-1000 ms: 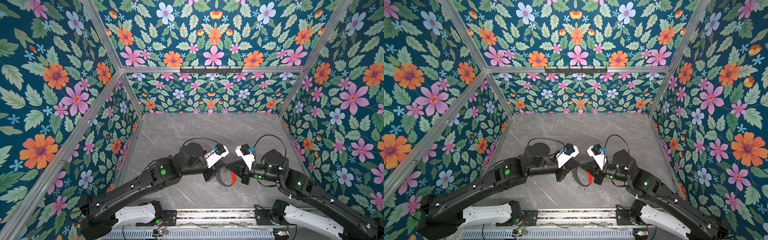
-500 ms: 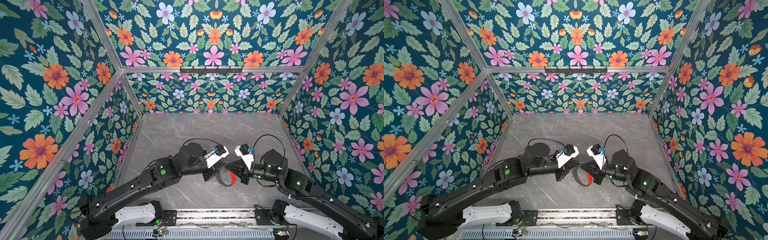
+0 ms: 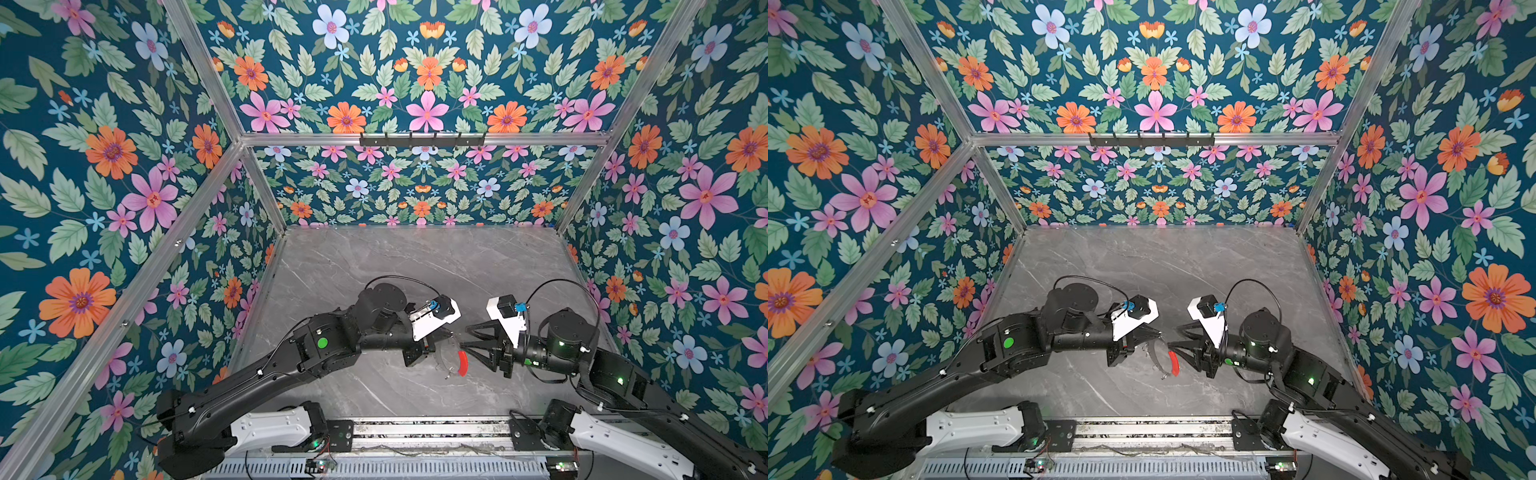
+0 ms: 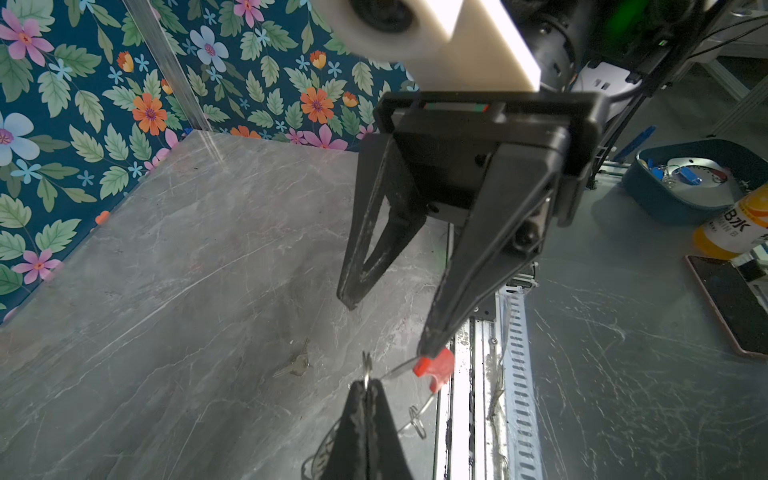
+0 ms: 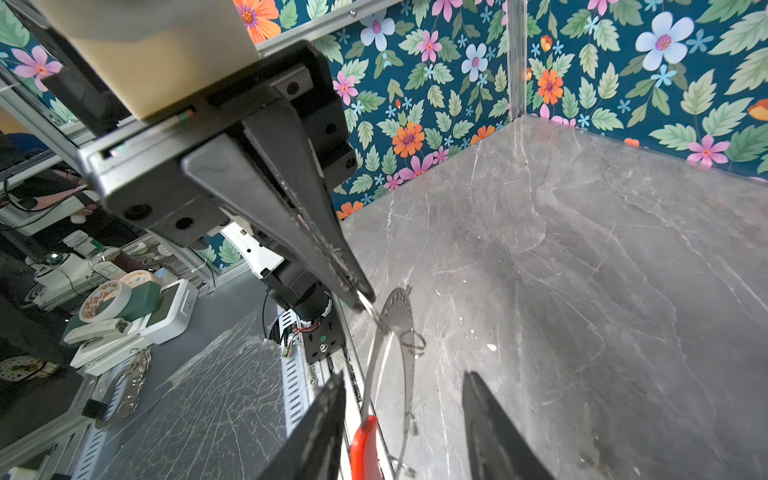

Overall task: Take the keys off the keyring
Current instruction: 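Open the right gripper and lower the ring with the left gripper onto the table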

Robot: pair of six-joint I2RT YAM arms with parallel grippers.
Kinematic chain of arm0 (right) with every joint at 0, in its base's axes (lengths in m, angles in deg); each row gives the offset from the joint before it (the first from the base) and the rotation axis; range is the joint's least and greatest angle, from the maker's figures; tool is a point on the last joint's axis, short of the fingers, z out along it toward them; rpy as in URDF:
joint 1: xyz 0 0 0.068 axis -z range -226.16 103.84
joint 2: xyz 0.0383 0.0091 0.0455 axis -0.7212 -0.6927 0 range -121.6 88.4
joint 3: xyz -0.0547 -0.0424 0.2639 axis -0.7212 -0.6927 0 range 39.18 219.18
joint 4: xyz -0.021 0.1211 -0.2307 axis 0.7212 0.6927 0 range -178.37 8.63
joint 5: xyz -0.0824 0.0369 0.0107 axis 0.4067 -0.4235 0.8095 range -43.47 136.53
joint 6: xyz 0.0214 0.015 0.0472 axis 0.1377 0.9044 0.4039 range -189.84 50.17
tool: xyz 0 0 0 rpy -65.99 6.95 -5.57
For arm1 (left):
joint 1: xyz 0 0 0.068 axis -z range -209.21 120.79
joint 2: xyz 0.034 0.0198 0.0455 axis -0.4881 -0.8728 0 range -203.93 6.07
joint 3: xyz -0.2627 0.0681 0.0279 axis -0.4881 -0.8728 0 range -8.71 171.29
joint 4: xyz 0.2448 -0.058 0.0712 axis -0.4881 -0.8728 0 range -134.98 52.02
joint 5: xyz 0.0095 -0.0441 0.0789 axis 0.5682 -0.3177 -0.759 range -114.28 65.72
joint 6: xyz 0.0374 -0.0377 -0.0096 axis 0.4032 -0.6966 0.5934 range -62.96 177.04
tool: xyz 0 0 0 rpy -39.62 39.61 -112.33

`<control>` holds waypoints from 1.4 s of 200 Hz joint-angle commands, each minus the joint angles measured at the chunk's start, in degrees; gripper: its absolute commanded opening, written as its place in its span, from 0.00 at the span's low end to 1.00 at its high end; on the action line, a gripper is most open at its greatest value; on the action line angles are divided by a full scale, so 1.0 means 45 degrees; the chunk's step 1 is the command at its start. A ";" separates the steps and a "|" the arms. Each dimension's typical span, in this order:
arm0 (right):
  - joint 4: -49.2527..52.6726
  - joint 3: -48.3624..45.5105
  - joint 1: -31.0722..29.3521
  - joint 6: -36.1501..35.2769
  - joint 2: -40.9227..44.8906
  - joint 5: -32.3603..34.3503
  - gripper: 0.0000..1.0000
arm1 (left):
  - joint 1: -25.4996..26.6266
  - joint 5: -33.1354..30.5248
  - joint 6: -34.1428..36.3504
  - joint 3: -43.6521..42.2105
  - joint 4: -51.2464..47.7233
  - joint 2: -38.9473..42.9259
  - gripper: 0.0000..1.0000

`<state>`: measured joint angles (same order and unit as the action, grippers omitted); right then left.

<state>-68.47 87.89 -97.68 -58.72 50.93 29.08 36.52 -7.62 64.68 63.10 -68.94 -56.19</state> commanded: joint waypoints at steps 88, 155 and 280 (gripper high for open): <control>0.0818 -0.0830 -0.0005 0.1456 -0.0077 0.4085 0.49 | -0.0036 -0.4849 -0.3378 -0.3003 0.1965 0.0646 0.00; 0.0896 -0.1371 0.0015 0.1867 -0.0328 0.4797 0.49 | -0.0056 -0.7678 -0.6227 -0.5851 0.3021 0.1128 0.00; 0.0375 -0.2693 0.1436 0.3546 -0.1628 0.3950 0.52 | -0.0439 -0.9385 -1.0116 -1.0626 0.4774 0.3185 0.14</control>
<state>-64.49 77.49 -92.72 -46.61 45.09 49.54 34.64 -47.77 23.63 16.28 -49.25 -41.32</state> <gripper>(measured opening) 0.492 0.079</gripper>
